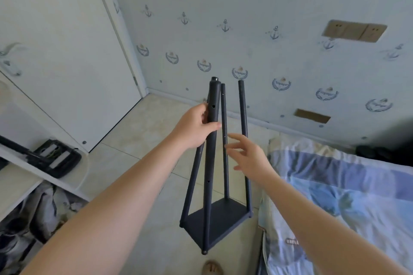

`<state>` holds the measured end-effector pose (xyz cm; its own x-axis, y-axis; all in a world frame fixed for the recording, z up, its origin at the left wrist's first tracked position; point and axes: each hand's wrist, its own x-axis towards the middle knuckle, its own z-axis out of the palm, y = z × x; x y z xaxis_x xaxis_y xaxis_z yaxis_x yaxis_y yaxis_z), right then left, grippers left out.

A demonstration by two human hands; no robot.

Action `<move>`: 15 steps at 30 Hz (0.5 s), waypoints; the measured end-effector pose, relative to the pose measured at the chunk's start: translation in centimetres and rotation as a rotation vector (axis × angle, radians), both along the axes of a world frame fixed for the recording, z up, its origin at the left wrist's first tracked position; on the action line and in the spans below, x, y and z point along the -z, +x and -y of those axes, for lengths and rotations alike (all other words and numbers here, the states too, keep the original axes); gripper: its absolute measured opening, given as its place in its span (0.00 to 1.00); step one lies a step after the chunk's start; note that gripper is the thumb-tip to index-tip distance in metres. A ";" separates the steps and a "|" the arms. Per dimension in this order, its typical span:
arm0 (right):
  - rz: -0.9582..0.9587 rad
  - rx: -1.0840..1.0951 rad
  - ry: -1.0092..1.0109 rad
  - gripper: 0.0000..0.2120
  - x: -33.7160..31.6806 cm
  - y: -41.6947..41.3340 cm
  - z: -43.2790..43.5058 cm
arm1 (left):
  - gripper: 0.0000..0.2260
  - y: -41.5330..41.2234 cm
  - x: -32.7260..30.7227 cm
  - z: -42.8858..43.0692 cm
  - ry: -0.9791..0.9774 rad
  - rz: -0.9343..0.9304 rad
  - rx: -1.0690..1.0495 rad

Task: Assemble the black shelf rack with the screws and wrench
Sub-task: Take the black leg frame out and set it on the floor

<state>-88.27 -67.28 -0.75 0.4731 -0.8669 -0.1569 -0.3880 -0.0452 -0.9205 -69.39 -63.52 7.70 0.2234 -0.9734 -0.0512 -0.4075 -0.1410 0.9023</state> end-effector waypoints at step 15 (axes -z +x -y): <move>-0.120 0.352 0.042 0.42 -0.2 -0.1 12.5 | 0.11 9.6 -1.8 -7.2 0.093 0.066 0.122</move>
<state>-88.36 -79.78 -0.52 0.1232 -0.9649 -0.2322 -0.4780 0.1473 -0.8659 -59.77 -56.32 9.55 0.1096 -0.9853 -0.1313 -0.4848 -0.1683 0.8583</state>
